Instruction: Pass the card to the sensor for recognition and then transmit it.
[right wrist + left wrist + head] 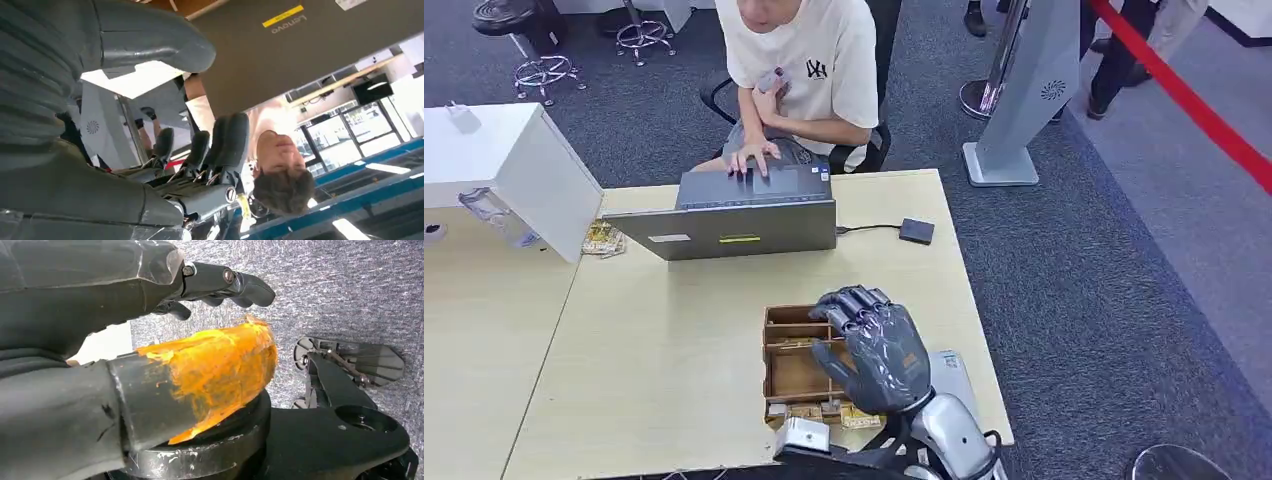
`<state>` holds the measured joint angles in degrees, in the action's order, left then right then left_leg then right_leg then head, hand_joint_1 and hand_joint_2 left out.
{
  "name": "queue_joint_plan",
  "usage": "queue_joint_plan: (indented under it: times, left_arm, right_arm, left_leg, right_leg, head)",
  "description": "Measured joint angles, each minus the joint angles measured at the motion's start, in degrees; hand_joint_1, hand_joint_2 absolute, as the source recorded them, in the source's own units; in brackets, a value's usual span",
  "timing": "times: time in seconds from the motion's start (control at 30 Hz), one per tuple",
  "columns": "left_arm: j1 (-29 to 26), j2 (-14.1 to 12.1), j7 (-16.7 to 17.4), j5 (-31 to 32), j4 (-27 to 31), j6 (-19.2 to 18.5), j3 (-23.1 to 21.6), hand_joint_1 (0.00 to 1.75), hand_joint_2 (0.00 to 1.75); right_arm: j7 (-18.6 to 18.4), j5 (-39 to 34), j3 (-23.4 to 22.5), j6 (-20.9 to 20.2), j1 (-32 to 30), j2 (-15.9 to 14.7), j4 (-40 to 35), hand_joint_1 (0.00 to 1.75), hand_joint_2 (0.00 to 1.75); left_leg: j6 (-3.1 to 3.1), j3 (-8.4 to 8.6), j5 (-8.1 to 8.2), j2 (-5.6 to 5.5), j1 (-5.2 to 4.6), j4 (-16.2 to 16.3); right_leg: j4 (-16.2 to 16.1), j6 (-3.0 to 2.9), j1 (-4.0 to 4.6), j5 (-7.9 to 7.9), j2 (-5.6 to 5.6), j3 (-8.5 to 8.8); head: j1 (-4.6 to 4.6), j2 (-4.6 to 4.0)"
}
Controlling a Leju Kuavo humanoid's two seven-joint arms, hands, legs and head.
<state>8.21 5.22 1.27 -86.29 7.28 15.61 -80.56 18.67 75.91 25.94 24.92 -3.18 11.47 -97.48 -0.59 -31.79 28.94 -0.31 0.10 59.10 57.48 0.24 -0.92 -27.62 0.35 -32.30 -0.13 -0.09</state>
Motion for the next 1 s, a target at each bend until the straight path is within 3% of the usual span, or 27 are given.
queue_joint_plan:
  times: [0.4, 0.43, 0.5, 0.53, 0.57, 1.0]
  left_arm:
    - [0.0, 0.0, 0.0, 0.0, -0.3, 0.0, 0.0, 0.00, 0.00]
    - [0.0, 0.0, 0.0, 0.0, -0.3, 0.0, 0.0, 0.00, 0.00]
    - [0.0, 0.0, 0.0, 0.0, -0.3, 0.0, 0.0, 0.00, 0.00]
    - [0.0, 0.0, 0.0, 0.0, -0.3, 0.0, 0.0, 0.00, 0.00]
    - [0.0, 0.0, 0.0, 0.0, -0.3, 0.0, 0.0, 0.00, 0.00]
    - [0.0, 0.0, 0.0, 0.0, -0.4, 0.0, 0.0, 0.00, 0.00]
  right_arm:
    - [-0.6, 0.0, -1.4, 0.1, 0.0, 0.0, 3.6, 0.86, 1.75]
    - [-0.7, -0.1, -1.6, 0.2, 0.0, 0.0, 4.2, 1.08, 1.75]
    - [-0.7, -0.2, -1.9, 0.2, 0.0, 0.0, 5.3, 1.08, 1.75]
    - [-0.7, -0.2, -2.0, 0.2, 0.0, 0.0, 5.8, 0.91, 1.75]
    - [-0.8, -0.3, -2.2, 0.2, 0.0, 0.1, 6.3, 0.87, 1.75]
    - [-1.2, -0.3, -3.5, 0.5, 0.0, 0.4, 9.6, 0.93, 1.75]
  left_leg:
    - [0.00, 0.00, 0.00, 0.00, 0.00, 0.0]
    - [0.00, 0.00, 0.00, 0.00, 0.00, 0.0]
    - [0.00, 0.00, 0.00, 0.00, 0.00, 0.0]
    - [0.00, 0.00, 0.00, 0.00, 0.00, 0.0]
    - [0.00, 0.00, 0.00, 0.00, 0.00, 0.0]
    - [0.00, 0.00, 0.00, 0.00, 0.00, 0.0]
  right_leg:
    - [0.0, 0.00, 0.00, 0.00, 0.00, 0.00]
    - [0.0, 0.00, 0.00, 0.00, 0.00, 0.00]
    - [0.0, 0.00, 0.00, 0.00, 0.00, 0.00]
    - [0.0, 0.00, 0.00, 0.00, 0.00, 0.00]
    - [0.0, 0.00, 0.00, 0.00, 0.00, 0.00]
    - [0.0, 0.00, 0.00, 0.00, 0.00, 0.00]
  head:
    - [0.00, 0.00]
    - [0.00, 0.00]
    - [0.00, 0.00]
    - [0.00, 0.00]
    - [0.00, 0.00]
    - [0.00, 0.00]
